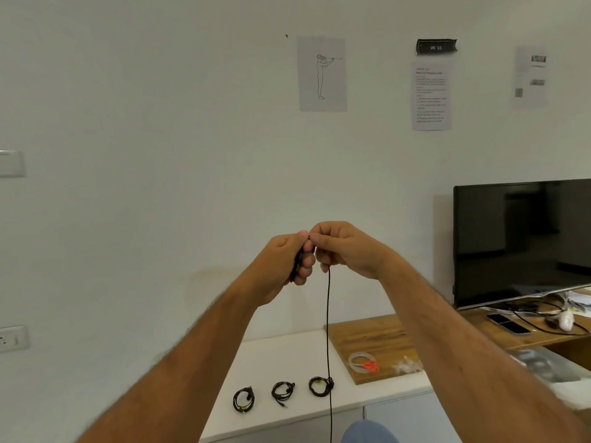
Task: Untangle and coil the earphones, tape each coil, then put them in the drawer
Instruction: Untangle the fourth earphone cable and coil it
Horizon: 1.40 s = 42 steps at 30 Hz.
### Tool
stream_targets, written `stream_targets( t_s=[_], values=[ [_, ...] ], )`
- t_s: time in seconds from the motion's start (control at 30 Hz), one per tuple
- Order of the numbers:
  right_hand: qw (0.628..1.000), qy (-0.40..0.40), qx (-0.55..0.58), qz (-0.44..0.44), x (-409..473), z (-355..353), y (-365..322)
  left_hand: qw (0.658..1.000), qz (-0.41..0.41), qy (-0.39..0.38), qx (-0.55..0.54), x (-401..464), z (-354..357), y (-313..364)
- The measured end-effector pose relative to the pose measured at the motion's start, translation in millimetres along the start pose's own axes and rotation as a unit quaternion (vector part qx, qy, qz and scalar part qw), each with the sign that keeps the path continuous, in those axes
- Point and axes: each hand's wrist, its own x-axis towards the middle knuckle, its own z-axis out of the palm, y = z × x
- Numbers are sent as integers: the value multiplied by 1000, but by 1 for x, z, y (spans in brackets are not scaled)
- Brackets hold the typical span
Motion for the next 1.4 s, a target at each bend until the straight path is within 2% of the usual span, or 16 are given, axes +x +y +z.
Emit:
stream_targets(
  t_s=[0.4,0.5,0.63,0.73,0.8,0.9,1.1,1.27,1.4],
  values=[
    [998,-12,57,7,8,5,2,991,33,130,20,3,12,-3],
    [996,15,84,4,10,9,5,989,23,146,-29,4,14,-1],
    [983,62,173,-16,13,22,12,982,14,118,-143,6,17,7],
    [962,76,261,-22,13,32,16,980,20,126,-152,10,17,10],
    [958,88,271,-14,12,40,22,973,22,154,-169,13,15,11],
    [970,93,225,6,9,54,37,964,38,178,-196,17,11,14],
    [993,52,99,35,-5,73,39,968,89,192,-132,23,-5,6],
    [997,-20,-9,68,-18,68,16,965,133,224,18,27,-18,-10],
    [988,15,-152,30,-19,50,-7,944,141,219,201,25,-21,-23]
  ],
)
